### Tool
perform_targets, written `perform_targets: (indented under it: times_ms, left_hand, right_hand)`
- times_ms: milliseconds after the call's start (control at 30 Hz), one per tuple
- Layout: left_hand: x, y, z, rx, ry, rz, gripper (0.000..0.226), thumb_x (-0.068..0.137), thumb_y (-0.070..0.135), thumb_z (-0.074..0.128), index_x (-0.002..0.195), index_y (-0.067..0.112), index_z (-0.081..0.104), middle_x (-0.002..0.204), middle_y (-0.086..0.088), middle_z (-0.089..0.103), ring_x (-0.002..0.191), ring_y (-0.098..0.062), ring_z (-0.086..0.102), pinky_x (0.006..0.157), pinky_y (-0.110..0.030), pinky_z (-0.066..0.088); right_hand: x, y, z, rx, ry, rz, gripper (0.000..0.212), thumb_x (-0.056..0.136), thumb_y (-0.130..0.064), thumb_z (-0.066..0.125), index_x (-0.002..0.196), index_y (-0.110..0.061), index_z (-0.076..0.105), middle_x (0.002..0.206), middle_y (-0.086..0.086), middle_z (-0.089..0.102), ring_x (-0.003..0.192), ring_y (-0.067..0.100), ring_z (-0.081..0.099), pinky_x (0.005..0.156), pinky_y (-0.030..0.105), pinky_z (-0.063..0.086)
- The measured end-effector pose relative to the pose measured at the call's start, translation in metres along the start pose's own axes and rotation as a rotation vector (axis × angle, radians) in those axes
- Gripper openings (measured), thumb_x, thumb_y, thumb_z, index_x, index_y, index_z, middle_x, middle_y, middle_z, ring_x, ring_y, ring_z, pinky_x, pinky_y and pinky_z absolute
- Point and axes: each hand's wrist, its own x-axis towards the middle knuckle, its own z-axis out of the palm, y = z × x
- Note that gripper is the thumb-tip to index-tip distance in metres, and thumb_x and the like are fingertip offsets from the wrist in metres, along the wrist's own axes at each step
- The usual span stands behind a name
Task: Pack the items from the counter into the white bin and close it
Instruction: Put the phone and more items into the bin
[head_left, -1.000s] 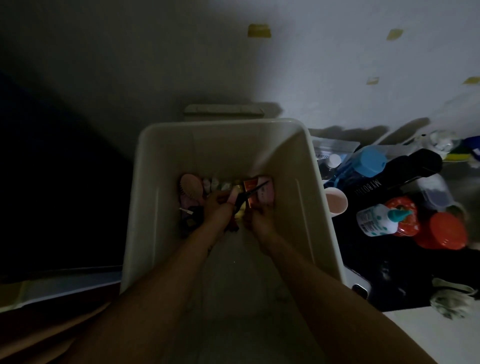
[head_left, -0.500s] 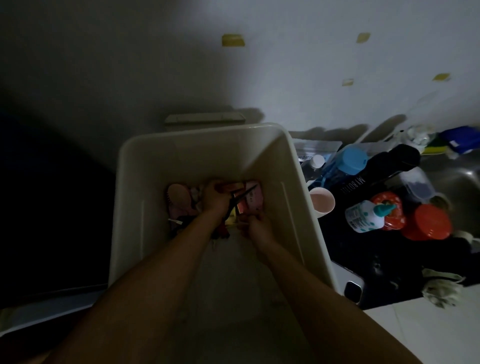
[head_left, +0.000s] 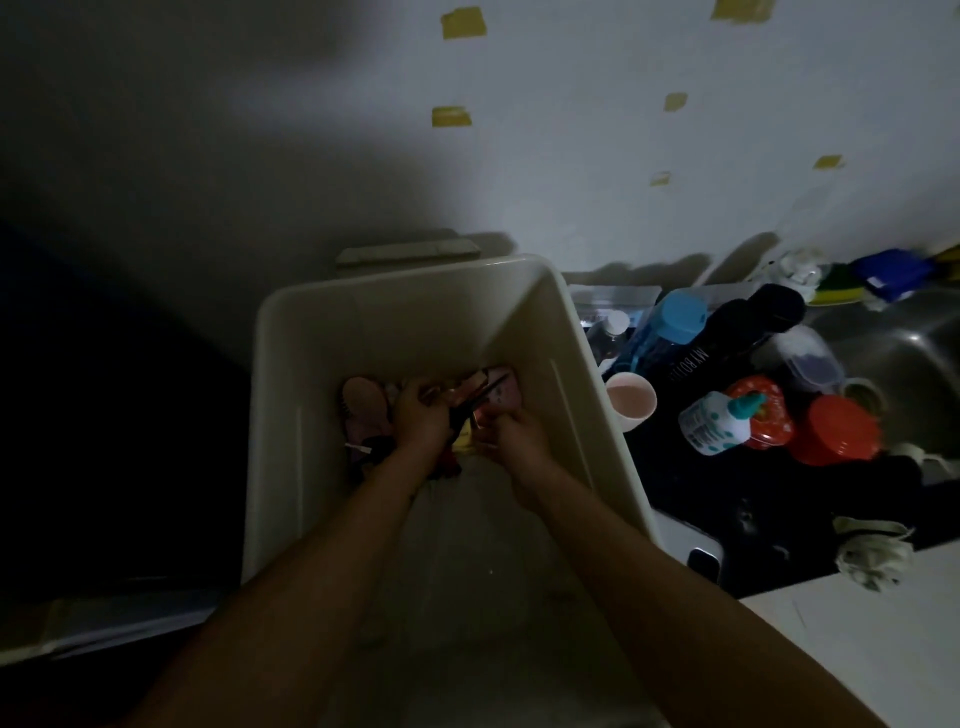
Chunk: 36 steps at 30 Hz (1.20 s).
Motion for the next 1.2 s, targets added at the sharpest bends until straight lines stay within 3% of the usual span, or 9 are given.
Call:
perform_targets:
  times_ms: [100,233,333,433,533,600,733,900,1200]
  left_hand:
    - [-0.018,0.007,0.001,-0.016,-0.027,0.043,0.018,0.087,0.006,0.059,0.104,0.004,0.067,0.108,-0.013,0.068,0.102,-0.028,0.062,0.087,-0.037,0.051]
    - [-0.052,0.029,0.005,-0.203,-0.053,0.051,0.013,0.088,0.008,0.063,0.097,0.017,0.062,0.089,0.005,0.064,0.093,-0.018,0.062,0.072,-0.023,0.049]
    - [-0.077,0.047,0.009,-0.298,-0.055,0.068,0.020,0.091,0.002,0.058,0.107,0.013,0.061,0.097,-0.001,0.063,0.090,-0.015,0.061,0.068,-0.020,0.052]
    - [-0.103,0.070,0.019,-0.397,-0.042,0.109,0.025,0.094,-0.003,0.050,0.115,0.006,0.060,0.094,-0.001,0.064,0.078,-0.008,0.062,0.053,-0.012,0.050]
    - [-0.129,0.095,0.030,-0.476,-0.027,0.173,0.024,0.095,-0.002,0.047,0.109,0.013,0.059,0.091,0.001,0.067,0.068,-0.005,0.065,0.050,-0.018,0.051]
    - [-0.145,0.108,0.039,-0.510,-0.025,0.216,0.023,0.095,0.000,0.047,0.101,0.019,0.059,0.093,0.000,0.069,0.075,-0.012,0.067,0.060,-0.027,0.054]
    - [-0.176,0.127,0.064,-0.547,-0.069,0.226,0.022,0.095,0.000,0.049,0.096,0.019,0.060,0.094,-0.003,0.069,0.090,-0.020,0.065,0.081,-0.038,0.053]
    - [-0.215,0.139,0.113,-0.552,-0.119,0.225,0.019,0.097,0.005,0.050,0.099,0.020,0.062,0.099,-0.005,0.071,0.089,-0.016,0.068,0.076,-0.029,0.056]
    - [-0.265,0.092,0.205,-0.491,-0.216,0.122,0.022,0.097,0.004,0.045,0.109,0.011,0.063,0.102,-0.003,0.071,0.093,-0.014,0.069,0.078,-0.025,0.057]
  right_hand:
    - [-0.016,-0.011,-0.008,0.012,-0.037,-0.041,0.029,0.096,0.001,0.037,0.100,-0.010,0.063,0.087,0.003,0.065,0.071,0.015,0.060,0.063,0.025,0.051]
    - [-0.039,-0.027,-0.019,0.050,-0.108,-0.136,0.028,0.095,0.002,0.037,0.097,-0.012,0.062,0.082,0.003,0.066,0.068,0.013,0.063,0.068,0.028,0.054]
    - [-0.056,-0.041,-0.035,0.138,-0.144,-0.193,0.028,0.095,0.004,0.038,0.096,-0.011,0.062,0.093,0.011,0.068,0.079,0.020,0.065,0.082,0.039,0.054]
    - [-0.077,-0.056,-0.057,0.309,-0.237,-0.210,0.026,0.096,0.004,0.040,0.106,-0.007,0.062,0.097,0.011,0.072,0.088,0.021,0.070,0.079,0.033,0.058]
    - [-0.096,-0.070,-0.088,0.373,-0.368,-0.272,0.026,0.093,0.003,0.046,0.106,-0.007,0.066,0.104,0.014,0.073,0.100,0.024,0.070,0.081,0.030,0.057]
    - [-0.102,-0.081,-0.111,0.392,-0.402,-0.298,0.025,0.094,0.001,0.047,0.112,-0.005,0.063,0.109,0.016,0.071,0.104,0.028,0.069,0.085,0.033,0.057]
    - [-0.108,-0.093,-0.154,0.332,-0.318,-0.353,0.025,0.096,0.001,0.045,0.114,-0.003,0.062,0.106,0.014,0.071,0.098,0.028,0.070,0.081,0.032,0.057]
    - [-0.108,-0.092,-0.215,0.287,-0.238,-0.373,0.024,0.096,0.000,0.046,0.110,-0.007,0.064,0.103,0.009,0.073,0.095,0.024,0.071,0.088,0.038,0.057]
    - [-0.076,-0.049,-0.318,0.206,-0.152,-0.253,0.026,0.096,-0.003,0.044,0.113,-0.010,0.062,0.109,0.012,0.072,0.102,0.023,0.070,0.081,0.030,0.057]
